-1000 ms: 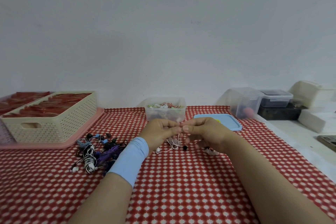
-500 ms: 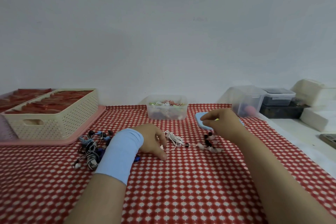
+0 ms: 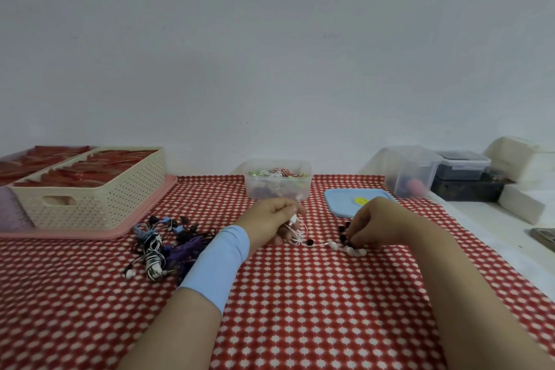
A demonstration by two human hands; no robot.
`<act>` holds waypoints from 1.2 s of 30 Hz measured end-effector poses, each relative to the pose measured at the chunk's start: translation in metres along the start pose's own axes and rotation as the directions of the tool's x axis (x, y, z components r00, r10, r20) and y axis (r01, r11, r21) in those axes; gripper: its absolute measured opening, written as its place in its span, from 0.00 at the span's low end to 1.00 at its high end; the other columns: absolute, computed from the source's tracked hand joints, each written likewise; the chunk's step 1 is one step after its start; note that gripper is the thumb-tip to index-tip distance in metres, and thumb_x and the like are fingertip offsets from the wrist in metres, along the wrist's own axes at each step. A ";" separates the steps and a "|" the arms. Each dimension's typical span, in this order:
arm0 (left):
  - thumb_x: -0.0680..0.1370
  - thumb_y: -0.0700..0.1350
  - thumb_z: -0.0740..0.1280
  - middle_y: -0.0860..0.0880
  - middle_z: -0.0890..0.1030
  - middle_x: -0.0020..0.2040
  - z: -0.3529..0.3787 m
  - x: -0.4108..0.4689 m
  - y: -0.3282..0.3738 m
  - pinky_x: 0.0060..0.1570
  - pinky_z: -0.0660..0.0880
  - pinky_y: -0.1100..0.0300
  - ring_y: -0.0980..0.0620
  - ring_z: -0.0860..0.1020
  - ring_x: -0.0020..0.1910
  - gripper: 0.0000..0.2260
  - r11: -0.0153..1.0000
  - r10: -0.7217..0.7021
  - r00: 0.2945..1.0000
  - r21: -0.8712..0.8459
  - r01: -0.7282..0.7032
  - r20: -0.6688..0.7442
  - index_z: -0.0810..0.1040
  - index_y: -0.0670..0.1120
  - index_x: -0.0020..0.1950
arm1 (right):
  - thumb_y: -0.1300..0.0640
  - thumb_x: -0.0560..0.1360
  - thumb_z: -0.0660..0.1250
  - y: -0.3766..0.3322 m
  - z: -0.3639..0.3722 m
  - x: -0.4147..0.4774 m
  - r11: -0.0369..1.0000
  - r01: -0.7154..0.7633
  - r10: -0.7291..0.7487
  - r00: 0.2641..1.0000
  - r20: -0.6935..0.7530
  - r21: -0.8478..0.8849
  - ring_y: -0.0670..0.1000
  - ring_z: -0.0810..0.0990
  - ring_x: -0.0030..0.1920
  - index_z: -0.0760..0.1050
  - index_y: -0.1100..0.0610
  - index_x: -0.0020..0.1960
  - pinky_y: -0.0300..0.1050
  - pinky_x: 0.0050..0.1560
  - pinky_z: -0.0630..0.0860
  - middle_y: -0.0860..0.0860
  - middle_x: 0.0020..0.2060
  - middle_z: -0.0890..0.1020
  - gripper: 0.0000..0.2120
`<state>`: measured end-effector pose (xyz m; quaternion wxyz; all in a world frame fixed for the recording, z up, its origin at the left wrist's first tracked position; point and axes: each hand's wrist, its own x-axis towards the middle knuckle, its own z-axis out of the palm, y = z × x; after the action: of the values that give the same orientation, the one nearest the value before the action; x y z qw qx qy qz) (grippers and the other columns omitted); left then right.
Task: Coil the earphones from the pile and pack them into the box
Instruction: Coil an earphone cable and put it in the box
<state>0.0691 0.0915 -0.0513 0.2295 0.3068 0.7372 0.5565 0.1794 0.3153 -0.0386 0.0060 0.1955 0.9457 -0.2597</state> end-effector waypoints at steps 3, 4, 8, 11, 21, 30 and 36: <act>0.84 0.44 0.60 0.47 0.81 0.40 0.003 -0.001 0.001 0.31 0.73 0.65 0.54 0.77 0.33 0.12 0.934 -0.079 0.995 -0.346 0.095 0.058 0.80 0.40 0.57 | 0.55 0.70 0.78 0.000 0.001 0.002 0.999 -0.004 0.003 1.000 -0.020 -0.034 0.45 0.83 0.45 0.88 0.45 0.43 0.37 0.46 0.80 0.41 0.42 0.86 0.05; 0.84 0.44 0.60 0.46 0.81 0.41 0.003 -0.001 0.003 0.32 0.75 0.64 0.54 0.78 0.34 0.12 0.898 -0.088 0.993 -0.425 0.115 0.082 0.80 0.38 0.57 | 0.55 0.71 0.78 0.000 0.001 0.002 1.000 0.008 -0.009 0.999 -0.050 -0.017 0.45 0.83 0.44 0.88 0.45 0.42 0.37 0.44 0.80 0.41 0.40 0.87 0.05; 0.83 0.39 0.61 0.43 0.83 0.47 0.000 -0.001 0.001 0.40 0.82 0.61 0.51 0.81 0.42 0.12 0.805 -0.048 0.990 -0.582 0.115 0.130 0.77 0.35 0.62 | 0.53 0.75 0.74 -0.016 0.005 -0.002 0.938 0.145 -0.079 0.973 -0.216 0.314 0.44 0.81 0.33 0.86 0.50 0.44 0.35 0.33 0.74 0.46 0.36 0.87 0.03; 0.81 0.34 0.61 0.42 0.83 0.51 0.000 -0.001 -0.003 0.44 0.82 0.60 0.50 0.83 0.45 0.12 0.822 -0.035 0.994 -0.562 0.088 0.103 0.78 0.37 0.63 | 0.53 0.78 0.72 -0.035 0.017 -0.003 0.795 0.205 -0.102 0.973 -0.208 0.571 0.47 0.78 0.31 0.83 0.55 0.45 0.39 0.28 0.72 0.50 0.34 0.83 0.06; 0.77 0.39 0.70 0.47 0.76 0.37 0.003 0.003 -0.005 0.33 0.78 0.61 0.55 0.76 0.32 0.03 0.860 -0.022 0.998 -0.510 -0.010 -0.058 0.79 0.42 0.49 | 0.60 0.78 0.70 -0.054 0.036 0.002 0.504 0.156 -0.141 0.985 -0.097 0.850 0.47 0.72 0.29 0.83 0.61 0.53 0.36 0.24 0.61 0.52 0.41 0.84 0.07; 0.80 0.44 0.66 0.48 0.78 0.37 0.012 0.005 -0.009 0.31 0.76 0.64 0.54 0.77 0.32 0.10 0.837 -0.032 0.997 -0.547 -0.012 -0.070 0.82 0.39 0.54 | 0.59 0.80 0.67 -0.057 0.044 0.005 0.456 0.143 -0.191 0.980 -0.061 0.879 0.46 0.73 0.29 0.83 0.61 0.54 0.35 0.23 0.60 0.50 0.37 0.82 0.08; 0.83 0.40 0.61 0.45 0.81 0.44 0.010 0.003 -0.007 0.37 0.80 0.62 0.53 0.79 0.37 0.12 0.775 0.008 0.999 -0.632 0.013 0.031 0.80 0.38 0.61 | 0.58 0.79 0.68 -0.053 0.042 0.005 0.439 0.163 -0.184 0.979 -0.089 0.883 0.46 0.73 0.30 0.84 0.61 0.52 0.35 0.24 0.60 0.53 0.44 0.85 0.08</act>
<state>0.0722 0.0993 -0.0604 0.3316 0.2199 0.5047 0.7662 0.1507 0.2542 -0.0496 -0.1135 0.0694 0.6872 -0.7142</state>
